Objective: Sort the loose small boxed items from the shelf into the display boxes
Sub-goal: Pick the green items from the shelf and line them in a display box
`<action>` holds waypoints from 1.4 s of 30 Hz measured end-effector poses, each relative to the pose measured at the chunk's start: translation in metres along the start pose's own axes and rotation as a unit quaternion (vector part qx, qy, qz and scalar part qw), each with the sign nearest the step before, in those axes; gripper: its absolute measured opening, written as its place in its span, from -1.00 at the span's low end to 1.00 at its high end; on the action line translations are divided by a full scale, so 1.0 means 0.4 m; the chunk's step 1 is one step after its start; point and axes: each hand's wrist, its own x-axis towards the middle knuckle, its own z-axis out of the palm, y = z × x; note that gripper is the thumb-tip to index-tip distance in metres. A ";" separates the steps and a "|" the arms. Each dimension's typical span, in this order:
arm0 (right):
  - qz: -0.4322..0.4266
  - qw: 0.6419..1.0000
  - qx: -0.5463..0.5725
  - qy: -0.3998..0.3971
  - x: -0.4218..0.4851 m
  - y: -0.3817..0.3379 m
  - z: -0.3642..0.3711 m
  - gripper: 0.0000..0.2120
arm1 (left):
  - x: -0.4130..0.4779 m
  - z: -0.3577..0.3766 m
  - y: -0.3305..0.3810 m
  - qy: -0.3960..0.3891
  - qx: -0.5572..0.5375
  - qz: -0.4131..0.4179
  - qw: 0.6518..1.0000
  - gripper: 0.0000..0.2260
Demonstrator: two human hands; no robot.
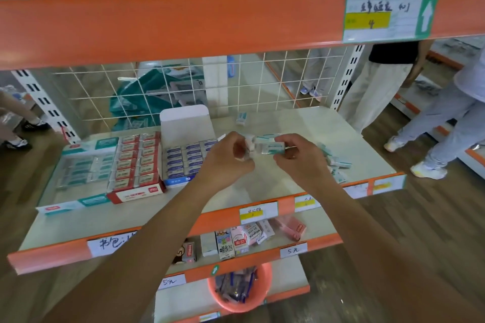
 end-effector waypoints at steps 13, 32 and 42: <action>-0.105 0.993 -0.002 -0.049 -0.014 -0.110 0.148 -0.79 | -0.064 -0.172 -0.069 0.038 0.024 -0.030 0.999 -0.65; -0.204 0.971 -0.017 -0.125 -0.035 -0.285 0.412 -0.80 | -0.165 -0.466 -0.220 0.085 0.119 -0.052 0.988 -0.73; -0.262 0.948 -0.073 -0.165 -0.062 -0.363 0.543 -0.84 | -0.214 -0.604 -0.333 0.066 0.259 -0.105 0.958 -0.72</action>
